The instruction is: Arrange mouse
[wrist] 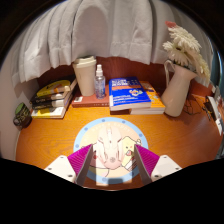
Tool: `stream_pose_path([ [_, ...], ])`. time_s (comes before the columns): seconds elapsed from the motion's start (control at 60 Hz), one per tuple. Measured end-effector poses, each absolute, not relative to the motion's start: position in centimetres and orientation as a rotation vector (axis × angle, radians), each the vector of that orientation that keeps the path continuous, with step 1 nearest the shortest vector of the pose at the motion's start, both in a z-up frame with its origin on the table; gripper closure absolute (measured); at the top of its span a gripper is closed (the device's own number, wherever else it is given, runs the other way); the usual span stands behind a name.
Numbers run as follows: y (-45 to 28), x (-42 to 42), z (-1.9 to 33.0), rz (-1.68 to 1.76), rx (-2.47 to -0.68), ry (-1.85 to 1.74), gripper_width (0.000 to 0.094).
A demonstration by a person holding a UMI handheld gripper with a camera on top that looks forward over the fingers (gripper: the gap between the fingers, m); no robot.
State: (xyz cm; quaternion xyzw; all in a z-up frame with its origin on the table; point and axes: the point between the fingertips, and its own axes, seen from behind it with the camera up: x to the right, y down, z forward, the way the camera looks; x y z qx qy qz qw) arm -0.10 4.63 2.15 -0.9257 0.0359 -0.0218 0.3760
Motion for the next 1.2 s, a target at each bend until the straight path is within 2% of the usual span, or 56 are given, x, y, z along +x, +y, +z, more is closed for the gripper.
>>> stream_pose_path([
  [0.333, -6.4, -2.9, 12.2, 0.057, -2.295, 0.032, 0.0111],
  [0.6, -13.2, -2.7, 22.2, 0.079, -2.137, -0.057, 0.012],
  [0.8, -16.7, -3.1, 27.6, 0.113, -2.061, -0.066, 0.0121],
  [0.983, -18.3, -2.7, 30.9, 0.087, -2.043, -0.045, 0.0118],
  [1.2, -18.3, -3.1, 32.3, 0.027, -2.025, -0.01, 0.0117],
])
